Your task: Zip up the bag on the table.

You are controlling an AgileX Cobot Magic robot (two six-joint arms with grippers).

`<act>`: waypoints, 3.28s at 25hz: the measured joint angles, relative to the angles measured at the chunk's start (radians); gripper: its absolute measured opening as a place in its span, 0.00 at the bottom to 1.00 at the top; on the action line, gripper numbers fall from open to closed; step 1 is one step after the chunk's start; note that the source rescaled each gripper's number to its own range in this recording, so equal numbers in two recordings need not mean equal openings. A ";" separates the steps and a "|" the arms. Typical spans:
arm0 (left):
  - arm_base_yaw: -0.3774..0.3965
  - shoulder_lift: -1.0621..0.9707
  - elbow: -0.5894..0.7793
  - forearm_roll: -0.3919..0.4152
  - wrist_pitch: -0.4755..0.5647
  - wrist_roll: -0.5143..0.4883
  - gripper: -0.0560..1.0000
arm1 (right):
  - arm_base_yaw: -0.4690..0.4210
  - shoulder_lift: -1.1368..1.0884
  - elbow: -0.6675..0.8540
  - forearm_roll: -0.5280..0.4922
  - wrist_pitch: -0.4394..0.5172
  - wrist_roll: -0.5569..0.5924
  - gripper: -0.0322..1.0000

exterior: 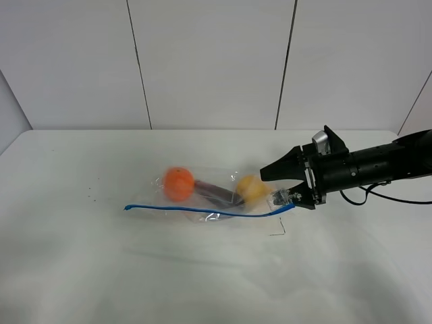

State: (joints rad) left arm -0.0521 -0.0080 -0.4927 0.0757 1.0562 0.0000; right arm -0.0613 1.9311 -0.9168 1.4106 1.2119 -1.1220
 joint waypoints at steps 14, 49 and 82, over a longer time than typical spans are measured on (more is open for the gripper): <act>0.000 0.000 0.000 0.000 0.000 0.000 1.00 | 0.000 0.000 0.000 -0.017 -0.006 0.035 1.00; 0.000 0.000 0.000 0.000 0.000 0.000 1.00 | 0.000 -0.824 0.040 -1.291 -0.525 0.880 1.00; 0.000 0.000 0.000 0.000 0.000 0.000 1.00 | 0.000 -1.936 0.309 -1.335 -0.217 0.990 1.00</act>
State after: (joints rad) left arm -0.0521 -0.0080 -0.4927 0.0757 1.0562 0.0000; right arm -0.0613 -0.0046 -0.6077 0.0756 0.9944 -0.1320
